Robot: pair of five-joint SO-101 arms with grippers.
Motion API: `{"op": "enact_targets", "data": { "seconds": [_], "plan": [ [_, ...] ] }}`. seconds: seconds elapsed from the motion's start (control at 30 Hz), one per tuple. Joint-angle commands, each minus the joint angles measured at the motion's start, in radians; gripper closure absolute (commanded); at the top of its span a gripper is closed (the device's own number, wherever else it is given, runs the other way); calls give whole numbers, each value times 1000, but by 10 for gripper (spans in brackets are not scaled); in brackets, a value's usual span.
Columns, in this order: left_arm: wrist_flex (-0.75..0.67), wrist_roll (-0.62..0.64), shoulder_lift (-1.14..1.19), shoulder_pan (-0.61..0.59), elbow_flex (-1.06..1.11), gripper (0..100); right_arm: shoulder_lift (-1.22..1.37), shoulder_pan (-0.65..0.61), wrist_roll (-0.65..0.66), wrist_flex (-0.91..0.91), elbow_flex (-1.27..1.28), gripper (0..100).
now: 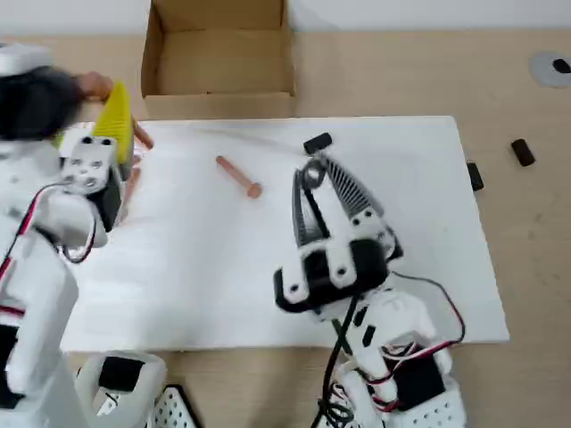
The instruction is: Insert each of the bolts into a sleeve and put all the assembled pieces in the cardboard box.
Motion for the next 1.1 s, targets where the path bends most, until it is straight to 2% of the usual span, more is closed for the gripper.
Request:
{"op": "enact_targets", "data": {
  "seconds": [0.0,0.13,0.3,0.37,0.47,0.6,0.77,0.9,1.07],
  "plan": [
    [-115,140,-4,-2,101,996,-153,-13,15,-28,133,989],
    [-249,187,-8,3,284,996,-90,-13,-25,-127,179,989],
    [-331,238,-10,41,394,996,-64,-13,-63,-187,242,989],
    [-342,216,-10,57,416,996,-65,-10,-63,-187,249,989],
    [-330,118,-10,77,483,996,-65,-8,-63,-187,248,989],
    [-321,18,12,29,681,997,-65,-7,-63,-186,248,989],
    [-307,8,162,-32,891,995,-65,-7,-63,-186,248,989],
    [-275,8,352,-35,919,995,-65,-7,-63,-186,248,989],
    [-273,5,535,-34,816,995,-65,-7,-63,-186,248,989]
  ]
}}
